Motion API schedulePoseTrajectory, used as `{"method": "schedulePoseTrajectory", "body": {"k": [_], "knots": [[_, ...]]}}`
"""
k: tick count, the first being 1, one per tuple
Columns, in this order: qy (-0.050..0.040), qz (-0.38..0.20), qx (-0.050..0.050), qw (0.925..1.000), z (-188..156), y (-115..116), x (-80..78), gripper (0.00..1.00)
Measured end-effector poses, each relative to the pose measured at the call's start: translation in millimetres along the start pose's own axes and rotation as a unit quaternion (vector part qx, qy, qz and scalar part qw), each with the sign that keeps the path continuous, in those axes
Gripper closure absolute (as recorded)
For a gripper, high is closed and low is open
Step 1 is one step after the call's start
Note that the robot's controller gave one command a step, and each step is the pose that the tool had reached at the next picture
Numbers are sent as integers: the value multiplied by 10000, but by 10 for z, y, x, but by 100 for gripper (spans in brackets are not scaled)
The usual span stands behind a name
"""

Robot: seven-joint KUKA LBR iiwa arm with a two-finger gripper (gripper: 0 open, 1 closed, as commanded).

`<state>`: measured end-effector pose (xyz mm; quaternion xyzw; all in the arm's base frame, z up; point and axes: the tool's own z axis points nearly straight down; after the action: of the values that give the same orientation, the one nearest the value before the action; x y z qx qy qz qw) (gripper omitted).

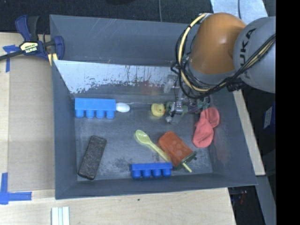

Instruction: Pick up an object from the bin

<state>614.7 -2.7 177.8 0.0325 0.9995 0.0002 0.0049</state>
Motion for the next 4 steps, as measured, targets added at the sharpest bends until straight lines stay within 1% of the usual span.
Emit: {"method": "schedulePoseTrajectory", "body": {"k": [1, 2, 3, 4], "knots": [[13, -818, 3, 9966, 408, 62, 4, 0], [3, -532, 1, 9986, -28, -72, 4, 0], [0, -435, 2, 9991, 467, -86, -21, 0], [-80, -1169, 4, 9931, 910, -101, 13, 100]]}}
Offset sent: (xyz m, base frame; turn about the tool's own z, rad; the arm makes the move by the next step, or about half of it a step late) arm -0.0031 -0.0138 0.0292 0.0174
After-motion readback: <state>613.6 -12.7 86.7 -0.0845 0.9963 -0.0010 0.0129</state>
